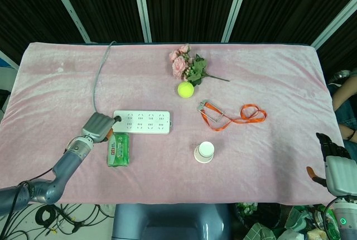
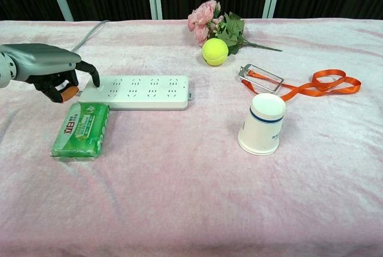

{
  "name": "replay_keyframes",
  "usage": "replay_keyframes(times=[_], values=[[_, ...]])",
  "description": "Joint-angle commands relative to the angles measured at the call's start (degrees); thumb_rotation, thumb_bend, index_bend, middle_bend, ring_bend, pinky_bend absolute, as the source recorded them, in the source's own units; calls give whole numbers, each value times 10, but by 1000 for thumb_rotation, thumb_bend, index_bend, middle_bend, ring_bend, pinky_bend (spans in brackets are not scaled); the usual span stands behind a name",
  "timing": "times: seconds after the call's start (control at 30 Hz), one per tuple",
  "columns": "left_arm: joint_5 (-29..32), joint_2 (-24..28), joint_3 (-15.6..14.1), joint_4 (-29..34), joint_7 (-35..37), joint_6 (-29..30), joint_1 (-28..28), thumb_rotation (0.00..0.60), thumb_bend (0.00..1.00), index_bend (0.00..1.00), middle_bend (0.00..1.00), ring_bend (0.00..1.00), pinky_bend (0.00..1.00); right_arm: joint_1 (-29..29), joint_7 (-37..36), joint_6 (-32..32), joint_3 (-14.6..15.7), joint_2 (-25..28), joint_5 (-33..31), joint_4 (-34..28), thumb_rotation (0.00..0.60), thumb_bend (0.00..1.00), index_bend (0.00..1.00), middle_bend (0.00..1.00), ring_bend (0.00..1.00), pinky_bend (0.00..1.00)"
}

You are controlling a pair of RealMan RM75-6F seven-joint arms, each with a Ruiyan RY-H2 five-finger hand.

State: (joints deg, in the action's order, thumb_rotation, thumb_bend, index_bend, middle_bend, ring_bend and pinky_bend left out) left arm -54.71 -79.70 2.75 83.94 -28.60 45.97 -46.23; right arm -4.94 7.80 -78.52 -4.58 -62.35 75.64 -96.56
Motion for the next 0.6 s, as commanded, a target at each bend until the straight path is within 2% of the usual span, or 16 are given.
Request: replay_keyframes(times=[0.03,0.6], values=[[0,0,-1,-1,-1,0,-1,600,633,252,750,790,718,0,0,1,0,0,-1,0,600,170,35,91,193,203],[14,-4,-23,-12,-14,-24,-13,600,633,252,750,791,719,-1,0,3,0,2,-3,-1,600,171,35,91,192,203]])
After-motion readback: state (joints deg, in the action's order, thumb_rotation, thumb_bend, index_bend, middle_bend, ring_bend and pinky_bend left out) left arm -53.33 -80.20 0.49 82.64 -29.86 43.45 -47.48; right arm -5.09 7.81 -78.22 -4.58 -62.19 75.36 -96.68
